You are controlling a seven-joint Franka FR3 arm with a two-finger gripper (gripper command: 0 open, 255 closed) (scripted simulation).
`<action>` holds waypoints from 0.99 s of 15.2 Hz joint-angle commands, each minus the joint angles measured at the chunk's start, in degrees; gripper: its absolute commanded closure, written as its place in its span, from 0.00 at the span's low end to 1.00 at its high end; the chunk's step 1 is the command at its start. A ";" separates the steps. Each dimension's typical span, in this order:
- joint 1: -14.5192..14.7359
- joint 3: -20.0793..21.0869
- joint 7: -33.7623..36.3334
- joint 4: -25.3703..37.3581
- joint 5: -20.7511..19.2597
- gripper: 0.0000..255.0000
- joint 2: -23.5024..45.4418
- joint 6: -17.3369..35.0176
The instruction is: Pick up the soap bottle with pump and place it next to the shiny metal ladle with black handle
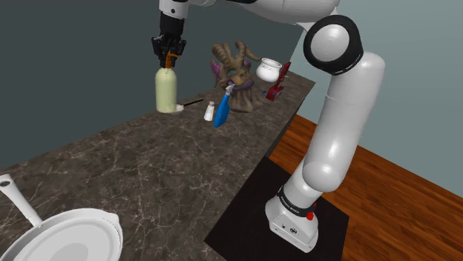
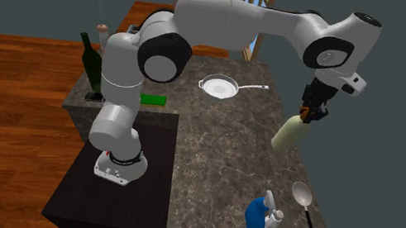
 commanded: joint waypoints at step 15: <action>-0.31 -0.61 -0.78 -1.17 -0.96 1.00 7.73 8.92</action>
